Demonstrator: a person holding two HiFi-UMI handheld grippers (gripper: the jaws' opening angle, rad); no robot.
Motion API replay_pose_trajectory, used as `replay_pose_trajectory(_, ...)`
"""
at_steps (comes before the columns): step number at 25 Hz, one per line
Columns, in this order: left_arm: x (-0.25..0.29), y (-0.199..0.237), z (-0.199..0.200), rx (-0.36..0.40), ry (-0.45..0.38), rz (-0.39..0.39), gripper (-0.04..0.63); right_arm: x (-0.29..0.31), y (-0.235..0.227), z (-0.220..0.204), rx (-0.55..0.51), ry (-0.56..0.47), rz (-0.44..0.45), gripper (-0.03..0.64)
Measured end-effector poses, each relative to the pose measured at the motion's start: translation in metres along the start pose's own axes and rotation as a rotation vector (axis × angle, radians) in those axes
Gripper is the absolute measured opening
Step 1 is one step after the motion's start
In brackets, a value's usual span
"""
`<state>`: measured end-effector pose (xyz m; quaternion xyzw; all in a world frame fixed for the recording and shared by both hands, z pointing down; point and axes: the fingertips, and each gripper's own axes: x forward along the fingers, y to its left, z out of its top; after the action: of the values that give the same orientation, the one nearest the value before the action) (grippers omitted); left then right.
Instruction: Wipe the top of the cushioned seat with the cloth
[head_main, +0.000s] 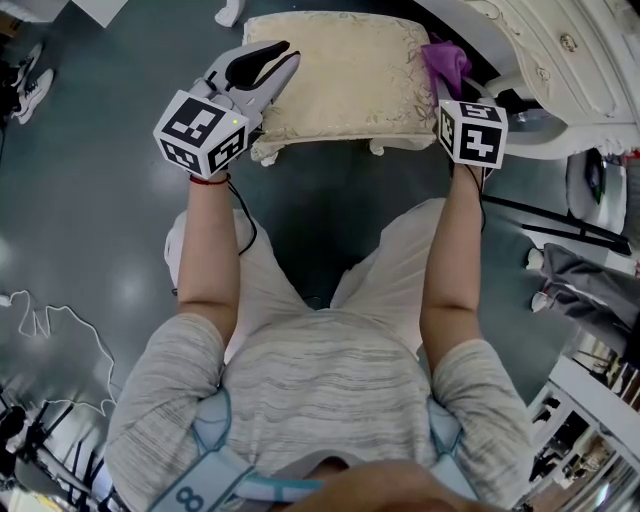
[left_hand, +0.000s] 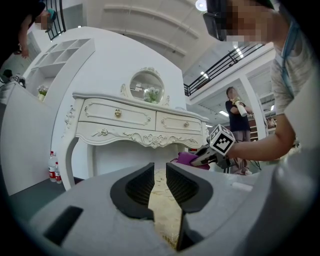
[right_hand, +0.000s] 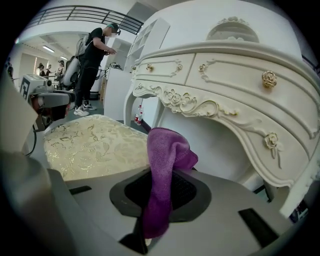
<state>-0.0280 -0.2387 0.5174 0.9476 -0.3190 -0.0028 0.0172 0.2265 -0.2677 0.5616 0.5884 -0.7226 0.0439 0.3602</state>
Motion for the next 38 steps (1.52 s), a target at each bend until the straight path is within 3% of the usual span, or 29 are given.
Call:
replay_pose_trajectory(8,0.001,0.000,0.000,-0.001,-0.005,-0.008,0.083,-0.027,0.001,-0.012,0.066,-0.037,0.004,0.067)
replay_pose_trajectory(24,0.001,0.000,0.000,-0.006,-0.013,-0.017,0.083,-0.024,0.042,-0.018,0.096,-0.012,0.014,0.067)
replay_pose_trajectory(38,-0.002,-0.001,-0.001,0.014,0.002,-0.040,0.083,-0.029,0.093,0.001,0.057,-0.016,0.091,0.067)
